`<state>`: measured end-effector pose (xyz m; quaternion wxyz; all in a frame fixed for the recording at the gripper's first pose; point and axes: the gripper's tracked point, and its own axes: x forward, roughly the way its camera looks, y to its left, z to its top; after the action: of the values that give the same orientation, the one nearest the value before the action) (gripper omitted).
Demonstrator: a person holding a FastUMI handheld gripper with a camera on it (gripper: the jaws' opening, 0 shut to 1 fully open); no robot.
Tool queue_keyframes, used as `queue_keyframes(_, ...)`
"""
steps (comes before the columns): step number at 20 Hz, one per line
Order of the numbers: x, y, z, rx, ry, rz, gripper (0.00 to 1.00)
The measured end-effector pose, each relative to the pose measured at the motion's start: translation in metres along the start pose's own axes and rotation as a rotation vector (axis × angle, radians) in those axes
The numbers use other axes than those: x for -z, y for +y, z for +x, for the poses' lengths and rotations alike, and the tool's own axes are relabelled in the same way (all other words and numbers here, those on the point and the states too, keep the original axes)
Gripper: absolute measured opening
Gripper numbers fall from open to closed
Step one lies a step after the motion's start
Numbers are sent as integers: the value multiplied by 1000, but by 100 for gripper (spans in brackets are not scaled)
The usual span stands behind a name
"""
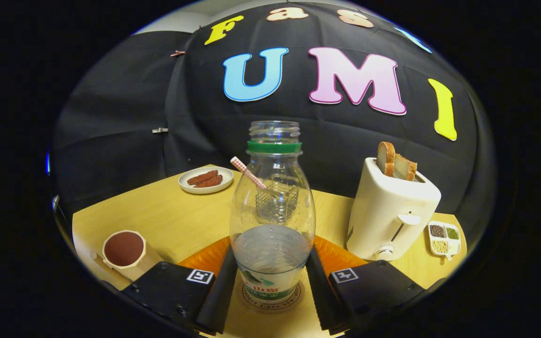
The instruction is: Take the bottle from table, then pour the juice into the cup, finally place the bottle on the coaster
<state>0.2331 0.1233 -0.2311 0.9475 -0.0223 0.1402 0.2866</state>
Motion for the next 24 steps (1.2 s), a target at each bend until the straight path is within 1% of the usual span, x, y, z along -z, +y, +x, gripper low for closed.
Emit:
queue_keyframes(4, 2, 1, -1, -2, -2, -28, 77)
queue_keyframes(8, 1, -2, 0, 13, 5, -18, 81)
queue_keyframes(11, 0, -2, -6, 27, 11, -26, 100)
queue_keyframes(12, -4, -1, -8, 30, 7, -32, 98)
queue_keyframes(18, -13, 7, -31, 28, 7, -47, 98)
queue_keyframes(21, -24, 5, -53, 55, -21, -86, 98)
queue_keyframes(24, -52, 2, -80, 88, -88, -103, 98)
